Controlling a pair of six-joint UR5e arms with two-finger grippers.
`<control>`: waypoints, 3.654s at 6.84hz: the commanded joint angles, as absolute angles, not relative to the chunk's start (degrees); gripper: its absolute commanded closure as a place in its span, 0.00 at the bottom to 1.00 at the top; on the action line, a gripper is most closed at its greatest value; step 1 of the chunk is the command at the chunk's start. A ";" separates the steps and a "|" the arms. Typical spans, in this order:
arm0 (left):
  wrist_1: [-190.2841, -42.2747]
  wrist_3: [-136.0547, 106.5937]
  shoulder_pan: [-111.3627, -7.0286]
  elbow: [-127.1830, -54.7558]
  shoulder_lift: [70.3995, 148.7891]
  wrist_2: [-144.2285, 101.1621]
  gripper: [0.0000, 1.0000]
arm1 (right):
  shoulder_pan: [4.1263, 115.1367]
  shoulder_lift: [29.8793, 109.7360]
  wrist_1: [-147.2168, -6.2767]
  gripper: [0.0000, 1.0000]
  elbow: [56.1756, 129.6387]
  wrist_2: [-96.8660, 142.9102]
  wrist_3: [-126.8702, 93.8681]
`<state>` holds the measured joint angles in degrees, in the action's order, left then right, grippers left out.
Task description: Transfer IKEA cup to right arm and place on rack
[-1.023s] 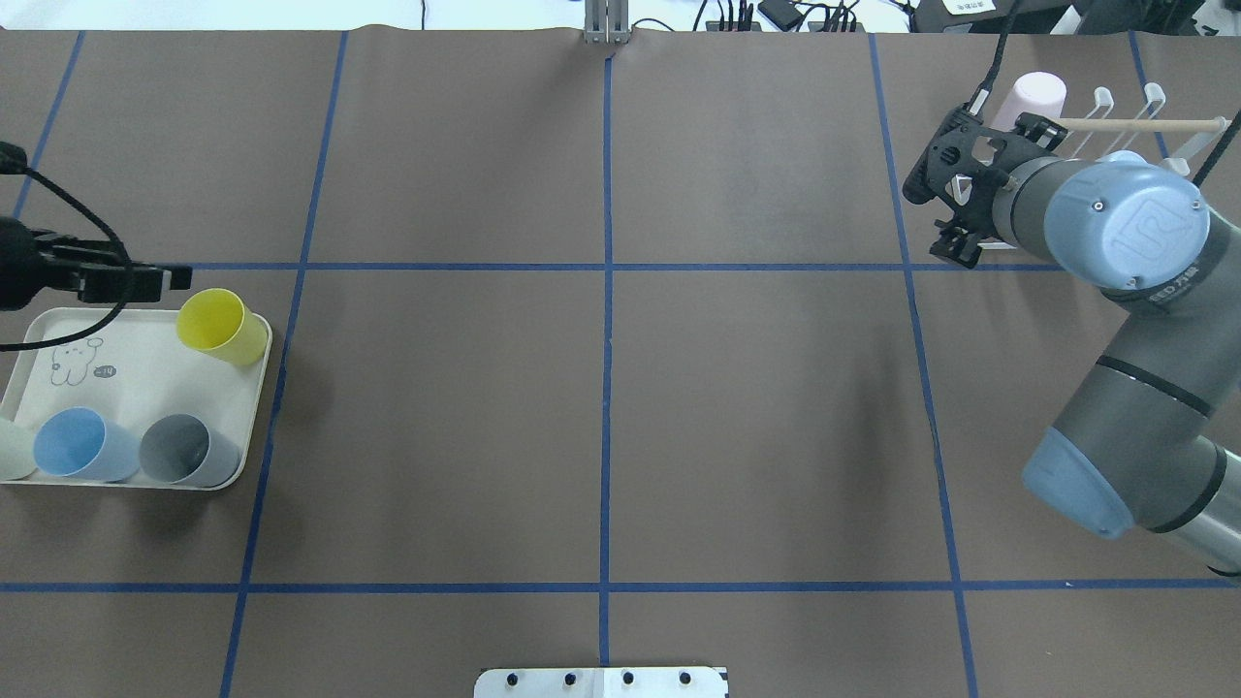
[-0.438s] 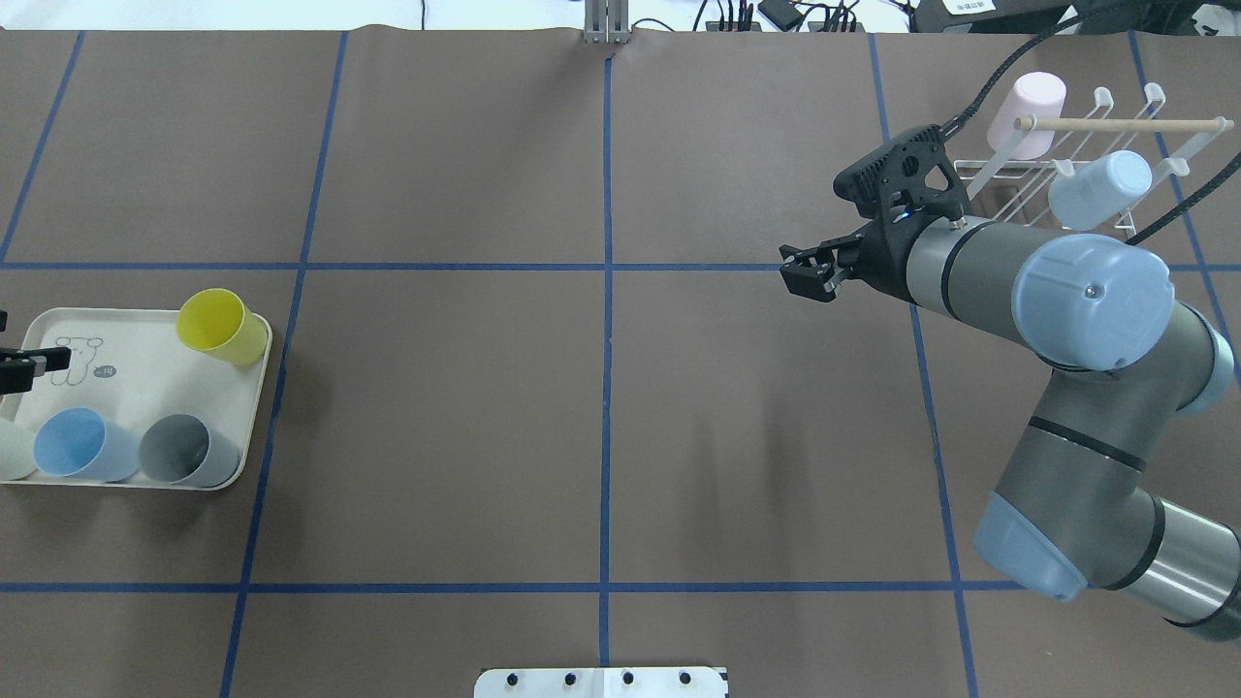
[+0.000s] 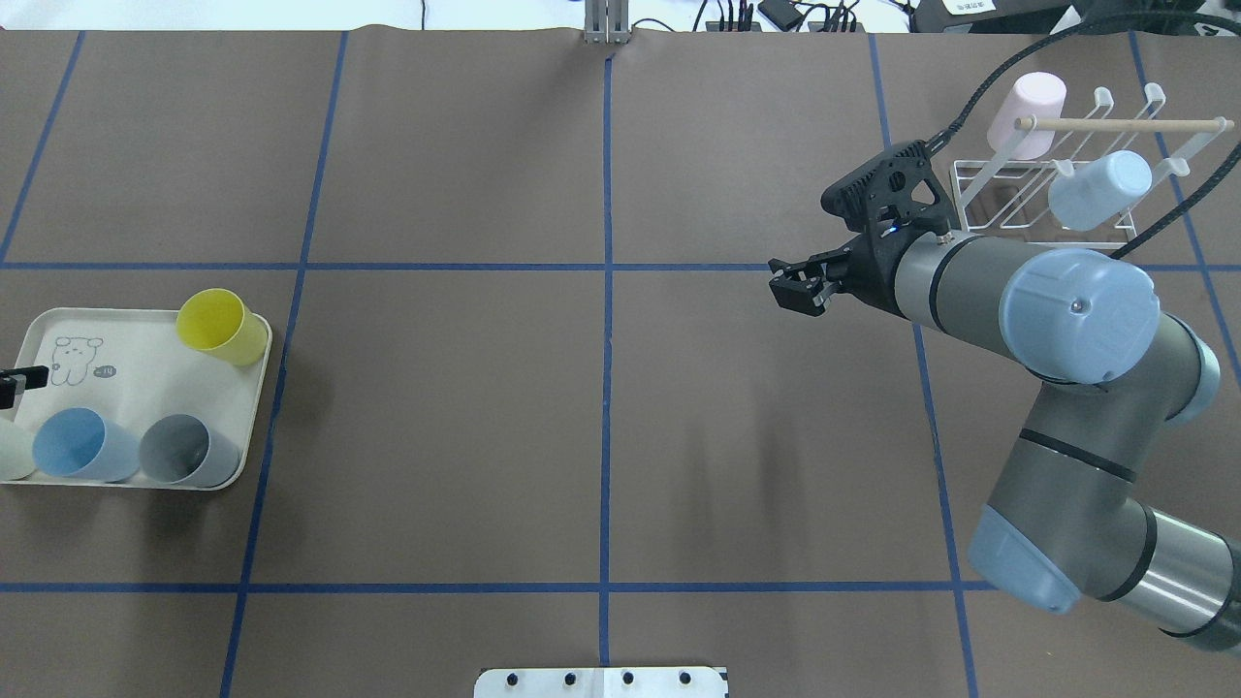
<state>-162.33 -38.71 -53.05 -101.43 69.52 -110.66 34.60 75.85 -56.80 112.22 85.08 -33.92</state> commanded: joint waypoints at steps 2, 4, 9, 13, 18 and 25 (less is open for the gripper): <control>-162.07 -39.37 -46.60 -100.64 69.43 -107.93 0.00 | 34.28 75.85 -57.21 0.00 112.24 85.34 -33.84; -162.16 -39.29 -44.92 -99.50 69.43 -107.93 0.00 | 33.75 75.85 -57.22 0.00 112.06 86.13 -33.92; -162.51 -38.67 -43.77 -98.35 69.87 -107.67 0.83 | 33.66 75.85 -57.22 0.00 111.71 85.96 -33.84; -162.16 -36.84 -46.91 -99.83 70.22 -114.58 1.00 | 33.66 75.76 -57.04 0.00 111.62 85.69 -33.84; -144.30 -40.63 -64.07 -116.48 75.74 -122.77 1.00 | 33.31 73.22 -56.43 0.01 110.48 83.51 -33.40; -143.53 -104.28 -45.14 -118.30 109.48 -121.51 1.00 | 27.61 71.55 -30.08 0.02 104.94 82.09 -17.50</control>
